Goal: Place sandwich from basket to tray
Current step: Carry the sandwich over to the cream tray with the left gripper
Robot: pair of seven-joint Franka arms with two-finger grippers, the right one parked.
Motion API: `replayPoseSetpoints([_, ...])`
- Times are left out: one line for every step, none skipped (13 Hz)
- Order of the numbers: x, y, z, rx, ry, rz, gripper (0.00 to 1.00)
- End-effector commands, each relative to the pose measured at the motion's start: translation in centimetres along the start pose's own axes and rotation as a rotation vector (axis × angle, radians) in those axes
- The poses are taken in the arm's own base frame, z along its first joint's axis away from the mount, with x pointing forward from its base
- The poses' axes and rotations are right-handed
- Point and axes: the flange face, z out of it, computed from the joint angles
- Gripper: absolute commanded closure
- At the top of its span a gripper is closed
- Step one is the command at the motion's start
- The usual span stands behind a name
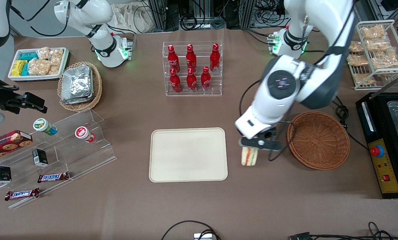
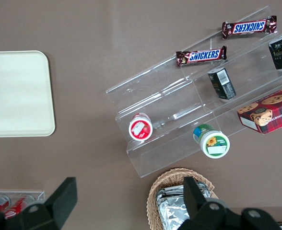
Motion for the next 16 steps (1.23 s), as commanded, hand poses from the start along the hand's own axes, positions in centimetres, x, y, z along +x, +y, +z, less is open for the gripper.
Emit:
replayPoseSetpoints([1.4, 4.6, 3.8, 0.008, -0.004, -0.036, 0.82])
replayPoseSetpoints([1.5, 5.8, 4.7, 0.012, 0.009, -0.043, 0.82])
replayPoseSetpoints([1.4, 7.0, 5.7, 0.010, 0.020, -0.048, 0.82])
replayPoseSetpoints([1.1, 8.4, 6.9, 0.010, 0.030, -0.040, 0.82])
replayPoseSetpoints([0.9, 9.3, 8.1, 0.015, 0.039, -0.042, 0.82])
replayPoseSetpoints([0.7, 10.0, 9.2, 0.022, 0.050, -0.050, 0.82])
replayPoseSetpoints([0.5, 10.7, 10.5, 0.028, 0.050, -0.060, 0.82])
replayPoseSetpoints([0.1, 11.5, 11.8, 0.035, 0.056, -0.057, 0.82])
replayPoseSetpoints([0.0, 11.9, 12.9, 0.037, 0.060, -0.065, 0.82])
replayPoseSetpoints([-0.2, 12.4, 13.9, 0.033, 0.057, -0.066, 0.81])
replayPoseSetpoints([-0.3, 12.8, 14.4, 0.026, 0.060, -0.063, 0.81])
replayPoseSetpoints([-0.4, 12.8, 15.1, 0.027, 0.055, -0.063, 0.81])
replayPoseSetpoints([-0.5, 12.9, 15.6, 0.029, 0.049, -0.062, 0.81])
replayPoseSetpoints([-0.6, 12.9, 16.5, 0.033, 0.038, -0.068, 0.80])
replayPoseSetpoints([-0.6, 13.0, 17.1, 0.033, 0.042, -0.066, 0.79])
replayPoseSetpoints([-0.5, 13.1, 17.4, 0.028, 0.056, -0.060, 0.79])
